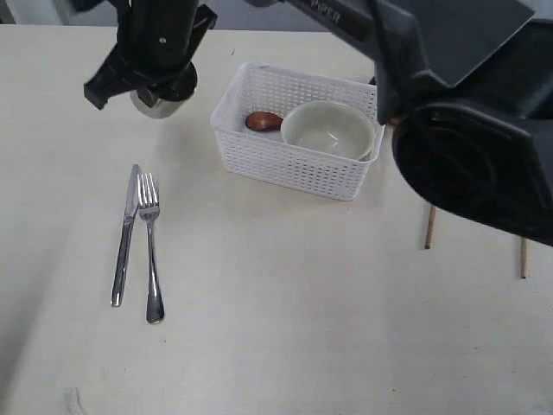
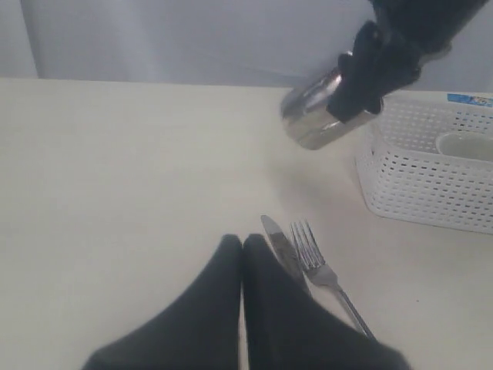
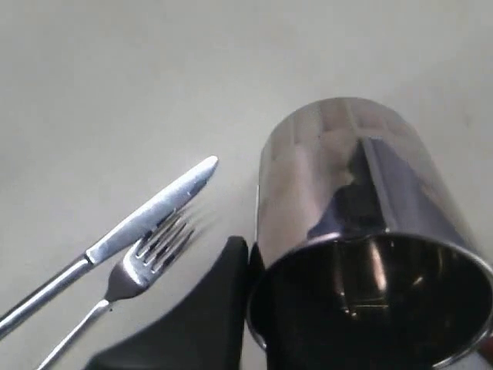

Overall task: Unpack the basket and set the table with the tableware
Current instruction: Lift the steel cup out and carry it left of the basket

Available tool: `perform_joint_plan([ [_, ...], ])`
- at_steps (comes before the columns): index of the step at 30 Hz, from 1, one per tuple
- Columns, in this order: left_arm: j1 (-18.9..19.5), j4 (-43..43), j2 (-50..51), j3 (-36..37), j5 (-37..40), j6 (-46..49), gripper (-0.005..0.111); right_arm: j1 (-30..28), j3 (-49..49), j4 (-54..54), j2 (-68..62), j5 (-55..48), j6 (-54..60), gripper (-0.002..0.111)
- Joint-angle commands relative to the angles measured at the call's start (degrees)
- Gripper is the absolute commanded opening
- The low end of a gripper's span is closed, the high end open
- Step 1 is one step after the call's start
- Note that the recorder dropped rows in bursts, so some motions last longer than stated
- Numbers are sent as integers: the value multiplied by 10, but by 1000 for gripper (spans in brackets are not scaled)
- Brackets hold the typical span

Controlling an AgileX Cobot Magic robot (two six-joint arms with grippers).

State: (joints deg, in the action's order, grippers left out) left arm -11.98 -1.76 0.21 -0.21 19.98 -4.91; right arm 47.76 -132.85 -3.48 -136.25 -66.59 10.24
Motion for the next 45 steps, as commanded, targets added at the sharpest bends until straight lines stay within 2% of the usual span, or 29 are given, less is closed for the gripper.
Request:
perform_joint_plan([
  [1,-3,0,-2,2,-1,2,0,-1,-10,8,-16,-17,43,0],
  [5,-3,0,-2,2,-1,2,0,-1,-17,16,-13,-29,106,0],
  [17,-3,0,-2,2,-1,2,0,-1,-111,25,-26,-34,77,0],
  [26,-3,0,-2,2,-1,2,0,-1,-109,9,-19,-34,12,0],
  [34,-3,0,-2,2,-1,2,0,-4,-109,-114,-19,-26,7,0],
  [45,-3,0,-2,2,-1,2,0,-15,-109,-93,-46,-7,60,0],
])
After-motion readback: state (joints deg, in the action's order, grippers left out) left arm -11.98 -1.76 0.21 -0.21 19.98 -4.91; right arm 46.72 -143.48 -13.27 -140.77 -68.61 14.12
